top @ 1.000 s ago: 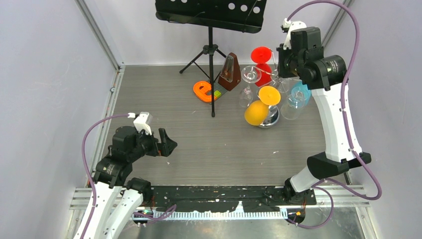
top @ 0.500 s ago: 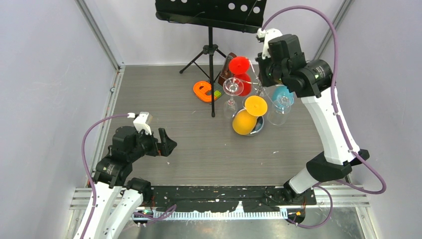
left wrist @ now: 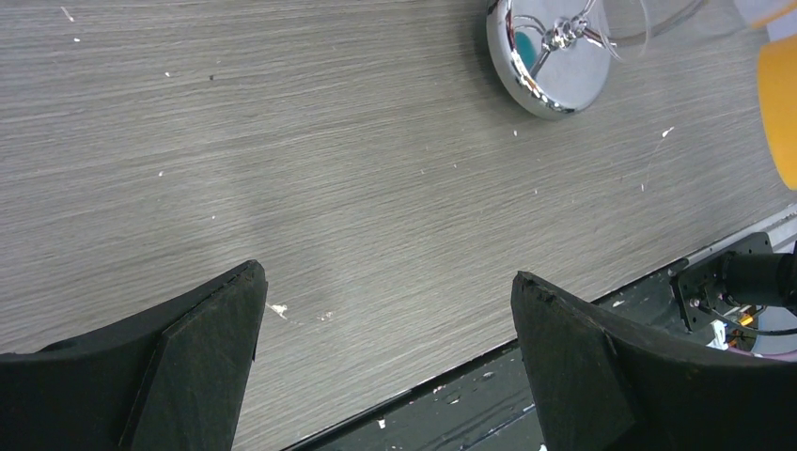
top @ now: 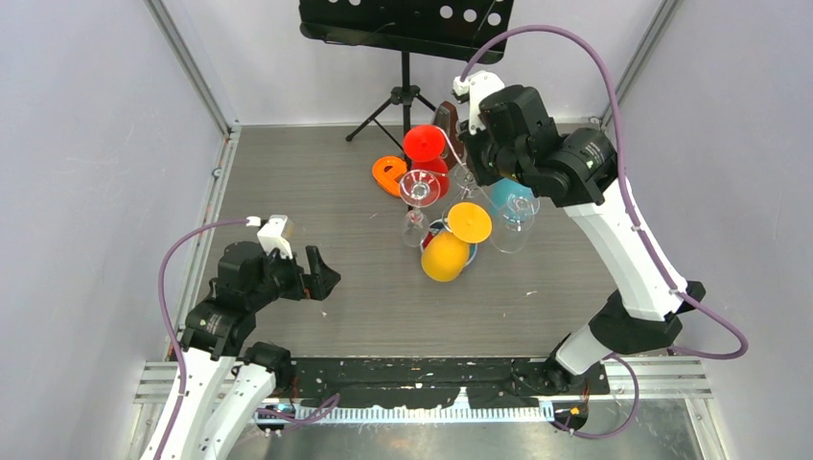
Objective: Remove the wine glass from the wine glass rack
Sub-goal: Place the wine rack at the center of the board.
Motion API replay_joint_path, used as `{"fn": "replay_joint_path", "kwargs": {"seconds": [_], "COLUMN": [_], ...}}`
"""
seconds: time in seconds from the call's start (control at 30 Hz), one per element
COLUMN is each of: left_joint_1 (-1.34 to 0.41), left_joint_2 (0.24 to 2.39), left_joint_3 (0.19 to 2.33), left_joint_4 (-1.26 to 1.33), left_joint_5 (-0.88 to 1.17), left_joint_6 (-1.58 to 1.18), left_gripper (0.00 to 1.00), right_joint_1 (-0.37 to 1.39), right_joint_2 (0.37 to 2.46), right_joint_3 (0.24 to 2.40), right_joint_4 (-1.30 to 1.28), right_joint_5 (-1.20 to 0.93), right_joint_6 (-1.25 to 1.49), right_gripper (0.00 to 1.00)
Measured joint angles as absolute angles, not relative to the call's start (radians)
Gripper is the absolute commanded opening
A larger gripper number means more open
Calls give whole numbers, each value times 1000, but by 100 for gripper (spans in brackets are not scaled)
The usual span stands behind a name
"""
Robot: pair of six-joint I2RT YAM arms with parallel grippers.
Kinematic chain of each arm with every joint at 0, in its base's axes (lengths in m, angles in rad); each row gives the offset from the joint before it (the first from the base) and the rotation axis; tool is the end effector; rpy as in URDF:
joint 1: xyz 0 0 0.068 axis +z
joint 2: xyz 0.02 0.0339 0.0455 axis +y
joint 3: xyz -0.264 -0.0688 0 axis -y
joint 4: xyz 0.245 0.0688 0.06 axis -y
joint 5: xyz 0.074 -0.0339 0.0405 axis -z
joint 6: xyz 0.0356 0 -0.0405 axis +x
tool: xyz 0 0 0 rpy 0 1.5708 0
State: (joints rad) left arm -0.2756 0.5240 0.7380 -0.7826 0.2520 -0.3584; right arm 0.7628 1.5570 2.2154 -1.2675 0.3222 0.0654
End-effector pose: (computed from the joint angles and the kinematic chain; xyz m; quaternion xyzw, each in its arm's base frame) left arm 0.1030 -0.0383 0.2978 0.0243 0.8719 -0.2533 0.4185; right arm 0.1971 0.1728 0.5132 -0.2293 0.8478 0.0535 0.4752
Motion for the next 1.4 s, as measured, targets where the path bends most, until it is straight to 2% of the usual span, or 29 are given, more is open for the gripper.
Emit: {"fn": "replay_joint_path", "kwargs": {"seconds": [0.7, 1.4], "left_joint_1": [-276, -276], "left_joint_2": [524, 529], "left_joint_3": [738, 738], "left_joint_4": [-783, -784], "left_joint_5": [242, 235], "left_joint_6": [-358, -358], "left_gripper": [99, 99], "right_joint_1": [883, 895], "right_joint_2": [1653, 1684], "right_joint_3": [2253, 2260], "right_joint_4": [-1285, -1259], "right_joint_5": [318, 331], "right_joint_6": [66, 66], "right_gripper": [6, 6]}}
